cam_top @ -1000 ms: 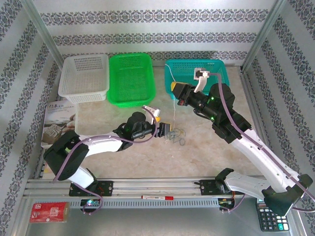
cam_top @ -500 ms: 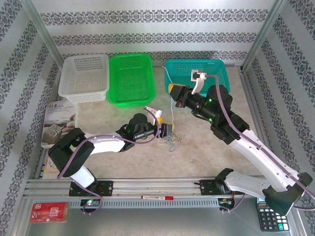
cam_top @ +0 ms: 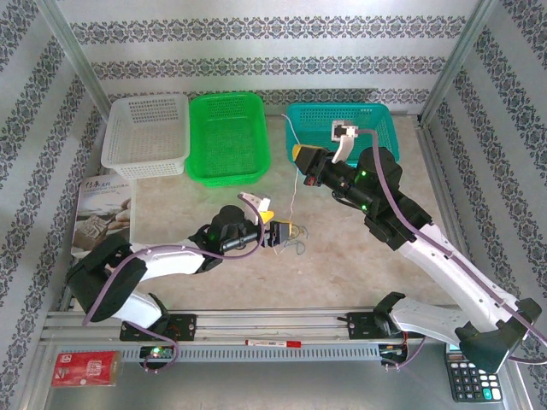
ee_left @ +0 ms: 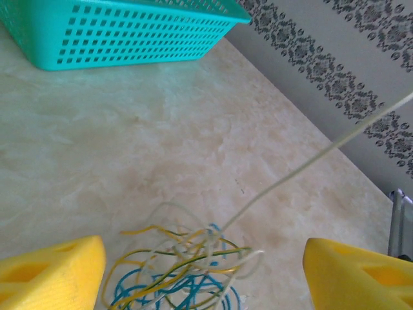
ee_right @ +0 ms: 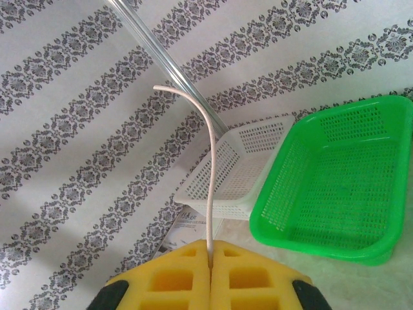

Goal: Untangle the cables

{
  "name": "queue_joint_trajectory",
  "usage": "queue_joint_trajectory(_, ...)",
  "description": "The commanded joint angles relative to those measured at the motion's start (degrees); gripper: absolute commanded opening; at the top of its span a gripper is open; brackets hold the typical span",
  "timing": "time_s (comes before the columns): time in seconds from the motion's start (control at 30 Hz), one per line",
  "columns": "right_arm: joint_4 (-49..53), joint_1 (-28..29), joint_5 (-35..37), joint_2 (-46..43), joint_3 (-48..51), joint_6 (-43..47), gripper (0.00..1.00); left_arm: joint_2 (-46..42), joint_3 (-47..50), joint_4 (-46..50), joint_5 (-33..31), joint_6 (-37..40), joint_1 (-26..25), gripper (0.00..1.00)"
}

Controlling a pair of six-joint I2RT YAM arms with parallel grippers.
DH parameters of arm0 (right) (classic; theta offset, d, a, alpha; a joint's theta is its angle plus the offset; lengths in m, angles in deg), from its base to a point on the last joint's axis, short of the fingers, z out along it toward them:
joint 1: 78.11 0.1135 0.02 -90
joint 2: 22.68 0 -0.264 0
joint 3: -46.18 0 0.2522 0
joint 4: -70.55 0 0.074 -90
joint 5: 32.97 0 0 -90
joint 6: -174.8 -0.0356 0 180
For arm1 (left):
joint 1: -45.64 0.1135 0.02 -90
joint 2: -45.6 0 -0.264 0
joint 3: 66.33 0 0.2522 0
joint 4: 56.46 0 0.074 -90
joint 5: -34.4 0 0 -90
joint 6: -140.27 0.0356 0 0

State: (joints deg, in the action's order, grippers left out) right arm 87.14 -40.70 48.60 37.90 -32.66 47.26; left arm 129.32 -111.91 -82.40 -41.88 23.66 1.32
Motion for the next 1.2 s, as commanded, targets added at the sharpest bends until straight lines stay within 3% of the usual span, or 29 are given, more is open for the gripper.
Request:
queue_joint_trajectory(0.0, -2.3, 0.8, -0.1, 0.5, -0.6, 0.8, 0.0, -1.3, -0.5, -0.3, 1.0, 0.3, -1.0, 0.8)
queue_joint_trajectory(0.2, -2.6, 1.2, -1.3, 1.5, -1.1, 0.4, 0.0, 3.4, -5.7, -0.3, 2.0, 1.3, -1.1, 0.79)
queue_joint_trajectory(0.4, -2.5, 1.8, -1.8, 1.6, -1.9, -0.1, 0.0, 10.3, -8.8, -5.5, -0.2, 0.9, -1.2, 0.54)
queue_joint_trajectory(0.6, -2.0, 1.4, -3.4, 2.4, -5.8, 0.5, 0.0, 15.8, -8.0, -10.2, 1.2, -2.1, -1.2, 0.35)
queue_joint_trajectory(0.8, -3.6, -4.1, -7.8, 4.2, -12.9, -1.6, 0.0, 17.7, -2.5, -14.7, -0.1, -4.0, -1.2, 0.14)
queue_joint_trajectory(1.17, -4.2, -14.6, -7.7, 5.4, -25.9, -2.9, 0.0, 18.0, 1.7, -15.8, -1.0, -4.4, -1.2, 0.15)
